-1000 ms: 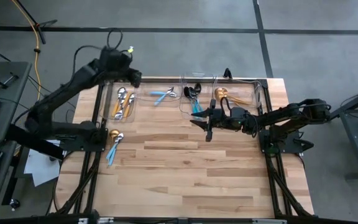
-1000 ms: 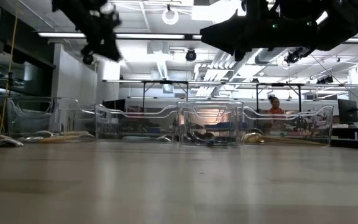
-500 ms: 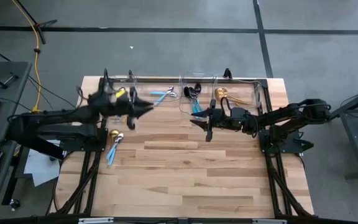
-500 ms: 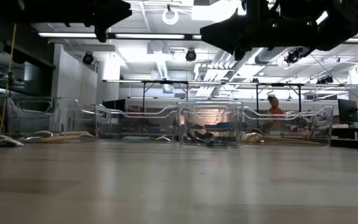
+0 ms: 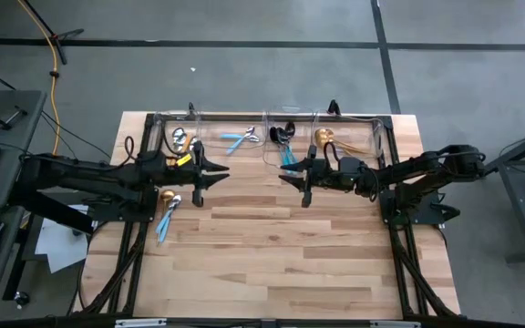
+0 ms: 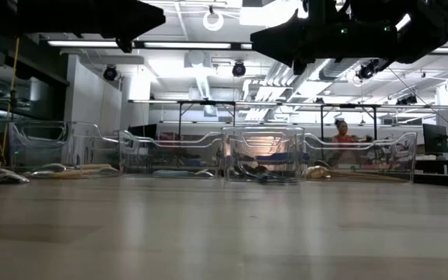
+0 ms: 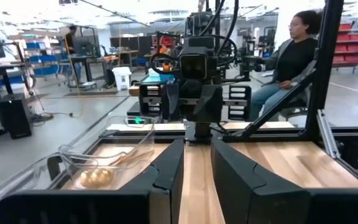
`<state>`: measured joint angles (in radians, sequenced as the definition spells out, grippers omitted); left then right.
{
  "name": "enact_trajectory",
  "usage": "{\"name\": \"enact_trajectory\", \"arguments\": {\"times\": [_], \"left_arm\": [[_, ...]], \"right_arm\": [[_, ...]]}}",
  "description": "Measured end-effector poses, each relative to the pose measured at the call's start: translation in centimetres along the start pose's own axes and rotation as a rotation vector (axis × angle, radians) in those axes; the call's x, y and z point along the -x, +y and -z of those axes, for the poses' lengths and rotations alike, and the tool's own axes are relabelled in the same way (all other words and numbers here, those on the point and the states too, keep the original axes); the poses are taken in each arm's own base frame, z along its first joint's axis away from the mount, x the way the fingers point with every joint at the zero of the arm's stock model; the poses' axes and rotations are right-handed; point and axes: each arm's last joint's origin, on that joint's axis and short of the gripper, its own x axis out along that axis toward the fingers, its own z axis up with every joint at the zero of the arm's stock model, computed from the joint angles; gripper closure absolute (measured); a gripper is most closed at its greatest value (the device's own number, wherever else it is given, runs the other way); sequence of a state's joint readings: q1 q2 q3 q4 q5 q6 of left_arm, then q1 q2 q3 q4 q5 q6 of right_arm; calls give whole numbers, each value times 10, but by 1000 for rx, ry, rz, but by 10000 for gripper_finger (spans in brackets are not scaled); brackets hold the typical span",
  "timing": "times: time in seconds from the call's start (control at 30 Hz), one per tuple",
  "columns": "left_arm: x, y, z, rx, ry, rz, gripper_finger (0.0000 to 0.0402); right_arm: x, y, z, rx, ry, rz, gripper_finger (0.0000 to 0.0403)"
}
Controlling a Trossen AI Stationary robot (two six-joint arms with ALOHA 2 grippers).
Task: Sort silverware by color (type)
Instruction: Move the spoons into the center of the table
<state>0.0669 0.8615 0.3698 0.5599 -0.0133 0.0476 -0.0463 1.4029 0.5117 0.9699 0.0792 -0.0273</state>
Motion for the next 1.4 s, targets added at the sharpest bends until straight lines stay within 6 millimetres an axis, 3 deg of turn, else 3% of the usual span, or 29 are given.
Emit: {"name": "enact_trajectory", "arguments": {"times": [1.4], "left_arm": [[0,-1,0,44,2,5,332]], "right_arm": [[0,0,0,7,0,0,284]]}}
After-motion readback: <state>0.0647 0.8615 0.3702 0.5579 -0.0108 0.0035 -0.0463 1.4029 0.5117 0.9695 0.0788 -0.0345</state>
